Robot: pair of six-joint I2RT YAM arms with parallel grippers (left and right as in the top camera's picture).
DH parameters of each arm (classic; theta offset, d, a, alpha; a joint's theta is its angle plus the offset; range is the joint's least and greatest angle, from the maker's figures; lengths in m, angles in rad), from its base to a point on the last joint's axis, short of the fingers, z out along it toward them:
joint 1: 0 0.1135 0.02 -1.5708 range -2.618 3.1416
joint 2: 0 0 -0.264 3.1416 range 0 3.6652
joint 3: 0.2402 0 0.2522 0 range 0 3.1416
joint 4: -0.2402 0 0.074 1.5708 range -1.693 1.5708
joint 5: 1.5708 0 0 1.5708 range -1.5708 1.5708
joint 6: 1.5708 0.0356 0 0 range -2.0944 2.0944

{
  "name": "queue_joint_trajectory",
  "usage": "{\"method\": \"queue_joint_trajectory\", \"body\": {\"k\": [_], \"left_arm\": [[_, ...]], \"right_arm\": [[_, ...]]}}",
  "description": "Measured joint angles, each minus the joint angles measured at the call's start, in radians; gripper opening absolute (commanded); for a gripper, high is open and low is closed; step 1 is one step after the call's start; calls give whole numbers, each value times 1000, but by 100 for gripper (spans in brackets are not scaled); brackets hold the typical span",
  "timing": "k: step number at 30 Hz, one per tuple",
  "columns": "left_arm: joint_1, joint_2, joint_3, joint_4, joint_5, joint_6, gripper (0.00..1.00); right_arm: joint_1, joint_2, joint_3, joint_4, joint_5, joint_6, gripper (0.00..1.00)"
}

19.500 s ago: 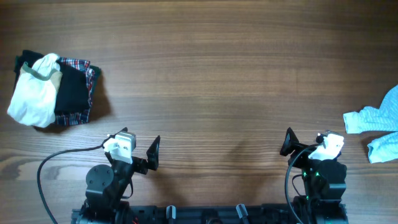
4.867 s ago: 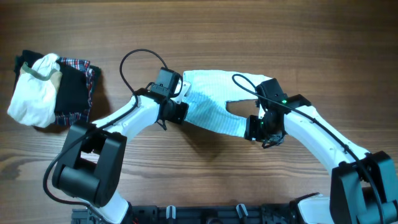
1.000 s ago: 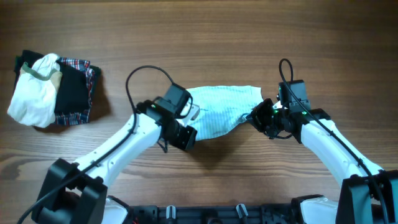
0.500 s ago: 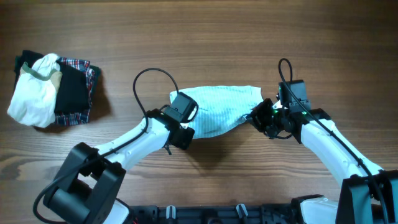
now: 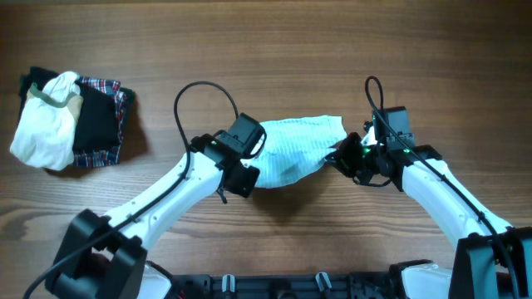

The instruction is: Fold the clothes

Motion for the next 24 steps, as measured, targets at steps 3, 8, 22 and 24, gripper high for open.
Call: {"method": "queue_joint_trajectory", "body": {"k": [3, 8, 22, 24], "left_arm": [[24, -3, 1, 40, -8, -13, 4], [135, -3, 1, 128, -16, -54, 4], [237, -6, 1, 211, 4, -98, 4], [258, -22, 1, 220, 7, -109, 4]], "right_arm": [[0, 0, 0, 40, -24, -29, 4], [0, 0, 0, 140, -67, -20, 4], [0, 1, 0, 216, -84, 143, 4], [0, 1, 0, 216, -87, 146, 4]]}}
